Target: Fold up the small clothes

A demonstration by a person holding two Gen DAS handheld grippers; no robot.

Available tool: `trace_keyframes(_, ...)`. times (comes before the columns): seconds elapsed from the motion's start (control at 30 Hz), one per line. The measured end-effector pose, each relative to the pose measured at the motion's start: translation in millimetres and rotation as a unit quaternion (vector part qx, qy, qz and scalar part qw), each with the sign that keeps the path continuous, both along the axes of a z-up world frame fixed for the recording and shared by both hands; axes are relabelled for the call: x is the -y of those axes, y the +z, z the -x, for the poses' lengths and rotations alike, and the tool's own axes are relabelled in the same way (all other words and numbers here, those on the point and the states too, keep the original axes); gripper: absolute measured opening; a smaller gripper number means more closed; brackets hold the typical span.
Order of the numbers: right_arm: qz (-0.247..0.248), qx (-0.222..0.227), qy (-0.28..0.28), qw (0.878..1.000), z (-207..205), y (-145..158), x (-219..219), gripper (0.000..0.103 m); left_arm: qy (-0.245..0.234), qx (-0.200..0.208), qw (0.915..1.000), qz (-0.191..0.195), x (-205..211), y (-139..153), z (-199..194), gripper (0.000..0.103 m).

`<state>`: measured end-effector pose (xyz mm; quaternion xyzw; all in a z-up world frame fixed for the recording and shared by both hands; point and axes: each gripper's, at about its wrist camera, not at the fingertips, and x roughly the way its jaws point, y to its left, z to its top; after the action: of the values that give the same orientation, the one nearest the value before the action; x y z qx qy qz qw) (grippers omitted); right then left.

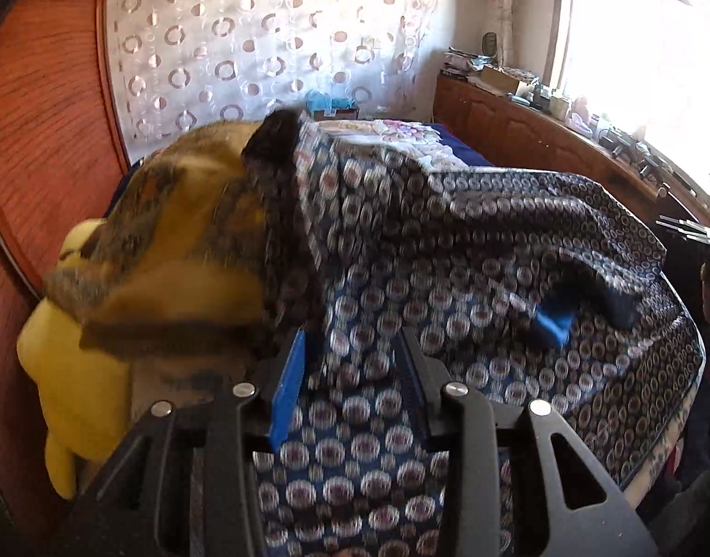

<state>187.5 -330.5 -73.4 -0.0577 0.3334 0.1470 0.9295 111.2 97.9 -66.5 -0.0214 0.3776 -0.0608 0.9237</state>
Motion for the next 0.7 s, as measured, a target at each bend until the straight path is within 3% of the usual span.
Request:
trace_keyframes(0.23,0.011,-0.011,-0.035,0.999,14,-22,14,0.067,0.032,-0.017,0.9994,-0.003,-12,-22,7,0.038)
trace_keyframes(0.37,-0.004,-0.021,-0.048,0.999,17,-29,25,0.066,0.025,-0.001,0.9996,0.009,-10,-16,8,0.038)
trace_keyframes(0.6,-0.009,-0.029,-0.051,0.998,17,-30,34,0.066,0.033,0.047,0.9984,0.001,-9,7,12,0.038)
trace_keyframes(0.7,-0.007,-0.028,-0.046,0.999,16,-30,33,0.066,0.034,0.049,0.9982,-0.007,-9,11,7,0.038)
